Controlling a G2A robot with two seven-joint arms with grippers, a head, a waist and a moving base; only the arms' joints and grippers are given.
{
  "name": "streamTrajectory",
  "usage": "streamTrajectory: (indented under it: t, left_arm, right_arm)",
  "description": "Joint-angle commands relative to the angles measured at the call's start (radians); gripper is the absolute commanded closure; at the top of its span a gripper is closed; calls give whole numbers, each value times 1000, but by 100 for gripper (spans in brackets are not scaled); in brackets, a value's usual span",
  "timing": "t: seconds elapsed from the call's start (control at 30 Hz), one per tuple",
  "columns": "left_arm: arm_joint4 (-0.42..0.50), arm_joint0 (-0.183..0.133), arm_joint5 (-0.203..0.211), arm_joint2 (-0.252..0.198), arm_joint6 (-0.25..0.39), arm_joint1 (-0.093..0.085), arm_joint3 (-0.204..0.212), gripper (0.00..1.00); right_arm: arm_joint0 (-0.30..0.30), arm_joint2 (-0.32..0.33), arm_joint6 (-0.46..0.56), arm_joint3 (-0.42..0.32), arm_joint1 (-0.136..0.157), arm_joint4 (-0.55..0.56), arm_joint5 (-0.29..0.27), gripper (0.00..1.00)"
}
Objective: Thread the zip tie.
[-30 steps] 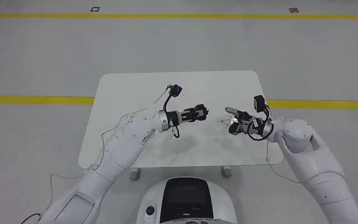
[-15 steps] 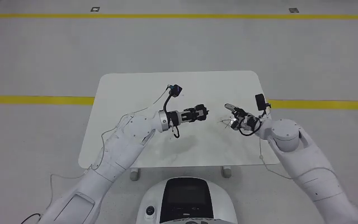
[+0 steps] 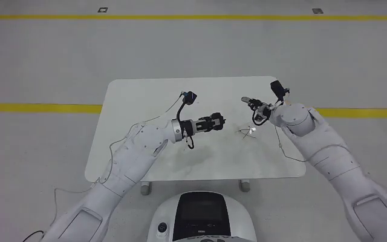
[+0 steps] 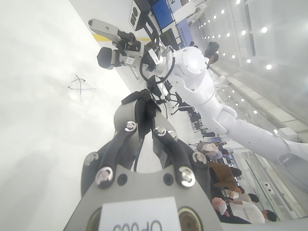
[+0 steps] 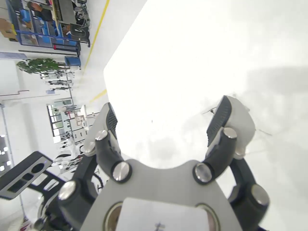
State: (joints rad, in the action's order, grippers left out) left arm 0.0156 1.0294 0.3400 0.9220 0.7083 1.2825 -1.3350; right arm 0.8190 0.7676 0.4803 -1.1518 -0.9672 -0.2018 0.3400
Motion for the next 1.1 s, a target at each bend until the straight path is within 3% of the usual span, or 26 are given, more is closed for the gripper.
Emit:
streamTrajectory:
  t: [0.0,0.27,0.43,0.63,0.83,1.07]
  left_arm:
    - [0,0,0,0,0,0,0,100]
    - [0,0,0,0,0,0,0,100]
    - [0,0,0,0,0,0,0,100]
    - [0,0,0,0,0,0,0,100]
    - [0,0,0,0,0,0,0,100]
    - [0,0,0,0,0,0,0,100]
  right_arm:
    - [-50,-55,23,42,-8,6,0,0]
    - [-50,-55,23,42,-8,6,0,0]
    - [-43,-31,14,4,-1,47,0,0]
    - [-85,-49,144,-6,11,176,0,0]
    - [-150,-68,268,48,-5,259,0,0]
    - [-210,-89,382,139,-52,345,0,0]
